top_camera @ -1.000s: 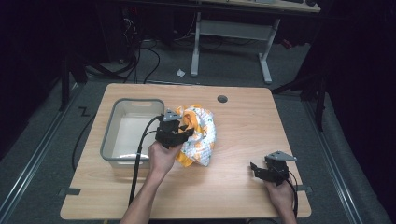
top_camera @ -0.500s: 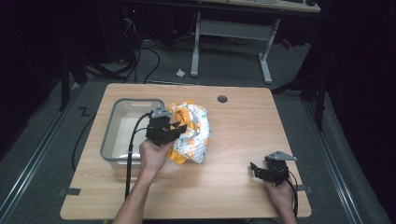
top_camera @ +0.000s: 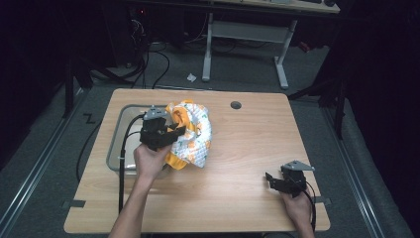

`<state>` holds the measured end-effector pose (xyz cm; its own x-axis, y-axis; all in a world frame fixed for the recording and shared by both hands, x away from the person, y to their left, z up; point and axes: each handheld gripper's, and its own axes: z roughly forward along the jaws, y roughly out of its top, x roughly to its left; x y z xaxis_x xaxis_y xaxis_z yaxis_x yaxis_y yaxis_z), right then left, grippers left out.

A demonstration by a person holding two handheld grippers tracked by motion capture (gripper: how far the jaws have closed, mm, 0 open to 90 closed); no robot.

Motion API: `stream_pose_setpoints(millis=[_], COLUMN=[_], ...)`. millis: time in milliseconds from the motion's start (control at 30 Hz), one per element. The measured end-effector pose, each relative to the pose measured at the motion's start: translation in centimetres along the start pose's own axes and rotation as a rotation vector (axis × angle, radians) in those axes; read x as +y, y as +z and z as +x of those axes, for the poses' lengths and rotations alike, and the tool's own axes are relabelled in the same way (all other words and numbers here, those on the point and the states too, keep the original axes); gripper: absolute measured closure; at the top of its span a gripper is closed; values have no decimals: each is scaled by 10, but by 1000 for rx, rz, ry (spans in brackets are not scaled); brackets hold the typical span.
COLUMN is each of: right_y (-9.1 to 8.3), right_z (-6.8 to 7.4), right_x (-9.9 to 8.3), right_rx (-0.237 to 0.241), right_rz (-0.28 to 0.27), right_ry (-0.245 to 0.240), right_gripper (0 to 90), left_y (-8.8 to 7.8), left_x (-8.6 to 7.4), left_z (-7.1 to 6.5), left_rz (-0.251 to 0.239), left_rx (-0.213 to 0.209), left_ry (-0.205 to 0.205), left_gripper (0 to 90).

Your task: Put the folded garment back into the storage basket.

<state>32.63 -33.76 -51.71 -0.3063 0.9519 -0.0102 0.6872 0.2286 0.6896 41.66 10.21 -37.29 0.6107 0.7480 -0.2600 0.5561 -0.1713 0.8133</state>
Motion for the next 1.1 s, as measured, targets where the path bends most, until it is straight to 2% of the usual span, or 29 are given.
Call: stream_pose_setpoints(millis=[600, 767, 1100], right_y=[0, 0, 0], right_z=[0, 0, 0], right_x=[0, 0, 0], right_rx=[0, 0, 0], right_rz=[1, 1, 1], right_ry=[0, 0, 0], right_gripper=[290, 290, 290], left_y=[-23, -29, -39], left_x=[3, 5, 1], left_z=[22, 25, 41], left_rz=[-23, -27, -18], left_rx=[3, 15, 40], left_ry=[-29, -28, -51], left_gripper=[724, 723, 724])
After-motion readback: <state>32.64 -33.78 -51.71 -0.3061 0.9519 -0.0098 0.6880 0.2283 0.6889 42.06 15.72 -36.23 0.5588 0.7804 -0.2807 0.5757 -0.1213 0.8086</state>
